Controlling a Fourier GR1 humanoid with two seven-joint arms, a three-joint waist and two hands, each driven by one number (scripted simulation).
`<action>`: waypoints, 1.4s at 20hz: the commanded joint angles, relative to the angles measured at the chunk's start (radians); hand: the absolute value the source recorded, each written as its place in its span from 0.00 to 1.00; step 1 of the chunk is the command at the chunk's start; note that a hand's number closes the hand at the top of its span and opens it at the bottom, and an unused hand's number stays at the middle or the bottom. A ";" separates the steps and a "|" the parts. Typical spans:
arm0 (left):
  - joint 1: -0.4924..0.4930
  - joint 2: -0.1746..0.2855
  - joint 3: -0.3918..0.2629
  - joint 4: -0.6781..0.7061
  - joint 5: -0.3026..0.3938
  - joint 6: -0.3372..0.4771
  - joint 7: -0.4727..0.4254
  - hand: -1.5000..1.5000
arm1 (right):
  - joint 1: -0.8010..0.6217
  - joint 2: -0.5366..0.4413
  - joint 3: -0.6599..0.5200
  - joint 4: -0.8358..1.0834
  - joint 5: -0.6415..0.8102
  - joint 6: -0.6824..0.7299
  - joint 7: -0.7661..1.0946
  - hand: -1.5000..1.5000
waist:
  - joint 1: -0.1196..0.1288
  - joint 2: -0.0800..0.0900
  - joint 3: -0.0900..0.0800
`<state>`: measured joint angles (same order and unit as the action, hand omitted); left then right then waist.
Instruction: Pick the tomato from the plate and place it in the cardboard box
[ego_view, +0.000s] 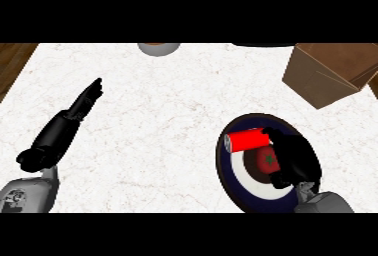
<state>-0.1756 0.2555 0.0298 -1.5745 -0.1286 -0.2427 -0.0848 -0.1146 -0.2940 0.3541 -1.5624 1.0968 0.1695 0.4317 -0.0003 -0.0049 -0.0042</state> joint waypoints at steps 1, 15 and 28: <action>-0.052 -0.046 -0.040 0.034 -0.044 0.031 0.022 0.50 | -0.106 0.053 0.020 0.128 0.024 -0.050 -0.083 1.00 | 0.005 0.007 0.005; -0.107 -0.023 -0.003 0.054 0.005 -0.017 0.045 0.50 | -0.799 0.183 -0.104 0.675 -0.013 -0.168 -0.373 1.00 | 0.033 0.014 0.004; -0.048 -0.040 -0.009 0.000 -0.035 0.022 0.050 0.50 | -0.883 0.105 -0.415 0.548 -0.078 -0.292 -0.081 1.00 | 0.004 0.005 0.005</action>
<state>-0.2073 0.2284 0.0274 -1.5531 -0.1532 -0.2364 -0.0693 -0.9832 -0.1498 0.0233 -1.0210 1.0312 -0.0778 0.2920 0.0074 -0.0006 -0.0001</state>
